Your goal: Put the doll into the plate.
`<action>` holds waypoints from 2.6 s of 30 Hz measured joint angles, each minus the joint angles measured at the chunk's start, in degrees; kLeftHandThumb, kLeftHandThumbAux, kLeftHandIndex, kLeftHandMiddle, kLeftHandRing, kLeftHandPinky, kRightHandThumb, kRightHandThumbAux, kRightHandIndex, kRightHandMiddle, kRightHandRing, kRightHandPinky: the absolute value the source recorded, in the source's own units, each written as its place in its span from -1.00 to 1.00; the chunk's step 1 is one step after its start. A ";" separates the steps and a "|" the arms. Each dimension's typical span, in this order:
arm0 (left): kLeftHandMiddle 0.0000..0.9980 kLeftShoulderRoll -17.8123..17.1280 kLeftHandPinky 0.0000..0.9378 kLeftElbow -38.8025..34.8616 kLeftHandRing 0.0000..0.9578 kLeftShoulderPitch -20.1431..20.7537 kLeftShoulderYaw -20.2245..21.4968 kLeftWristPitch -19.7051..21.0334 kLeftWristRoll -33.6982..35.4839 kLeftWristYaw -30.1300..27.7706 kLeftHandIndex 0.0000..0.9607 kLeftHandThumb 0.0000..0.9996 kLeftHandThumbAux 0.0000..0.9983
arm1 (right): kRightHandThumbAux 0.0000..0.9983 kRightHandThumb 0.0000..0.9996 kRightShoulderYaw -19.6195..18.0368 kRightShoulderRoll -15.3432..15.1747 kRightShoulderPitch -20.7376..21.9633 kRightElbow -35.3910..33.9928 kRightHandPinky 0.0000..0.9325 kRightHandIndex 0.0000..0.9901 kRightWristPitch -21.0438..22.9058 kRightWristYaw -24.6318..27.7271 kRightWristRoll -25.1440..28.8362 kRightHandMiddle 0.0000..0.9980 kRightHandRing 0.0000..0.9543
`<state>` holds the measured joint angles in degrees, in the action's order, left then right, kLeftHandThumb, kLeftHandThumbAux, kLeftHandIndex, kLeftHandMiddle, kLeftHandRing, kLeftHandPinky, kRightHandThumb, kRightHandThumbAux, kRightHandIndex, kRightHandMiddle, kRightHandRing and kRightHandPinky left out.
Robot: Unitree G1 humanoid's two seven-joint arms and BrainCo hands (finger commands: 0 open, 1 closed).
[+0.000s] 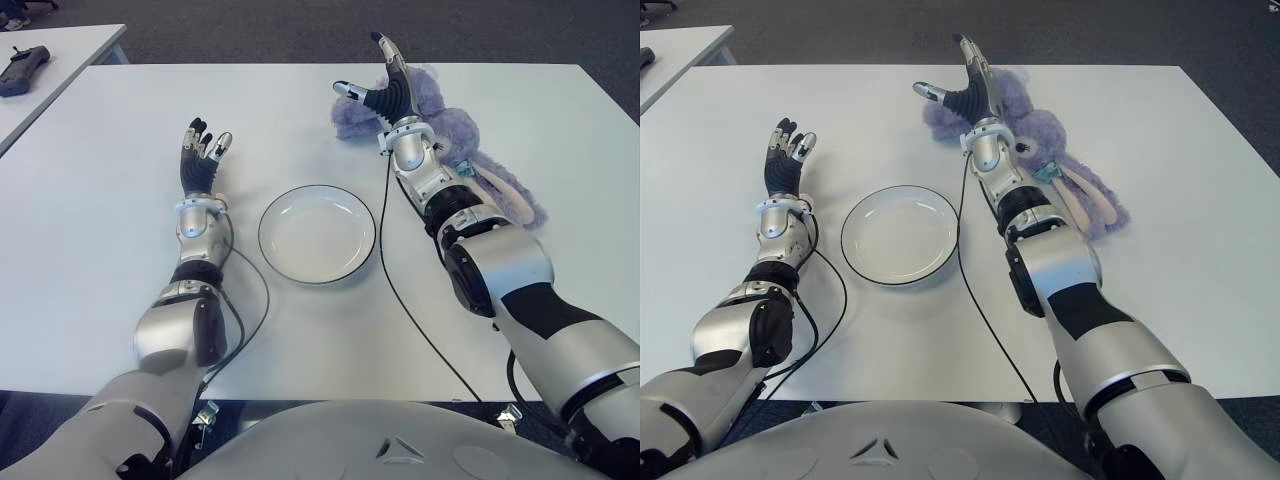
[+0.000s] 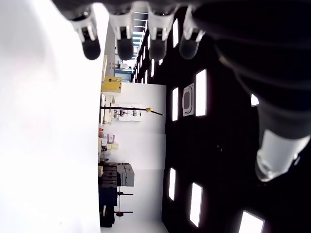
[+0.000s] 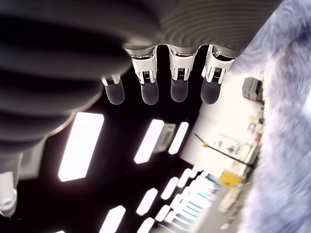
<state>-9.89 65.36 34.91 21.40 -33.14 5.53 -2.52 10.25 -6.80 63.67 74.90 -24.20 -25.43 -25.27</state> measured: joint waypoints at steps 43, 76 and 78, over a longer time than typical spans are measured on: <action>-0.91 -0.01 -0.96 0.03 -0.94 0.04 0.31 1.39 0.06 -0.16 -0.98 -1.00 0.16 | 0.12 -1.00 20.54 -12.80 5.71 3.52 -1.00 -0.96 15.71 -0.35 -19.71 -1.00 -1.00; -0.89 0.21 -0.95 0.24 -0.93 0.27 0.72 1.82 0.07 -0.16 -0.98 -1.00 0.17 | 0.14 -1.00 23.26 -14.73 8.86 3.80 -1.00 -0.96 19.43 3.01 -21.87 -1.00 -1.00; -0.89 0.22 -0.95 0.26 -0.93 0.29 0.76 1.83 0.08 -0.16 -0.98 -1.00 0.17 | 0.15 -1.00 23.35 -14.75 8.86 3.83 -1.00 -0.97 19.45 3.22 -21.89 -1.00 -1.00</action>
<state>-9.67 65.62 35.20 22.16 -31.31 5.61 -2.68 33.61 -21.54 72.54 78.72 -4.75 -22.21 -47.16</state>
